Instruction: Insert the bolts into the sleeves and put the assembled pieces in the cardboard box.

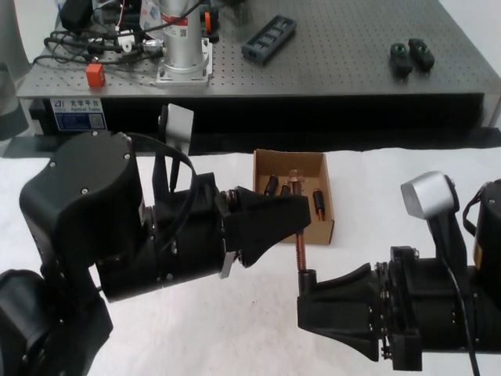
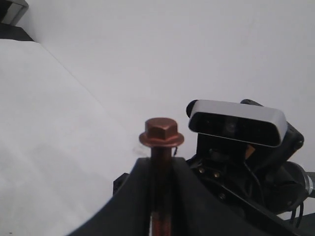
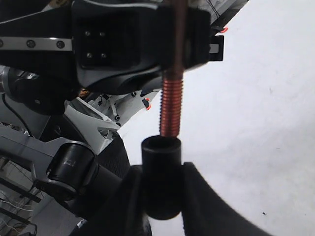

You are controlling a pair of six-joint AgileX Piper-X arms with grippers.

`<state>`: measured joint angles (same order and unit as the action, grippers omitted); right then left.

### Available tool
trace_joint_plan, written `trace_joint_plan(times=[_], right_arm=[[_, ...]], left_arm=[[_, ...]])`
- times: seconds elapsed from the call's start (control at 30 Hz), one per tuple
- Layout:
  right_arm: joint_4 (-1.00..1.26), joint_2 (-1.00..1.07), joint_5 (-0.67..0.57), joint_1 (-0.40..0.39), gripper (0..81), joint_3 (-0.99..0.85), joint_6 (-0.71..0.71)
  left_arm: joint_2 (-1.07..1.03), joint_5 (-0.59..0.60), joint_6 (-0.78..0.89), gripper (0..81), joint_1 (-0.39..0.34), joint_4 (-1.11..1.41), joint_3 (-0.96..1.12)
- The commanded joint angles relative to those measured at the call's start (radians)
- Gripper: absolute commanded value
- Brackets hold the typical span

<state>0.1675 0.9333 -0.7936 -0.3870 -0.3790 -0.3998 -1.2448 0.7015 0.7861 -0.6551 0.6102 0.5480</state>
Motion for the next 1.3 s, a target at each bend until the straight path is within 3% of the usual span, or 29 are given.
trace_joint_plan(times=[0.0, 0.6, 1.27], right_arm=[[0.026, -0.005, -0.003, -0.004, 4.4, -0.002, -0.004], [0.129, 0.021, -0.026, -0.004, 4.4, -0.002, -0.01], [0.163, 0.021, 0.044, 0.002, 4.4, -0.004, -0.008]], left_arm=[[0.002, 0.026, 0.023, 0.7, 0.004, 0.023, 0.002], [0.002, 0.073, 0.023, 0.7, 0.004, 0.028, 0.002], [0.002, 0.153, 0.013, 0.7, 0.004, 0.028, 0.002]])
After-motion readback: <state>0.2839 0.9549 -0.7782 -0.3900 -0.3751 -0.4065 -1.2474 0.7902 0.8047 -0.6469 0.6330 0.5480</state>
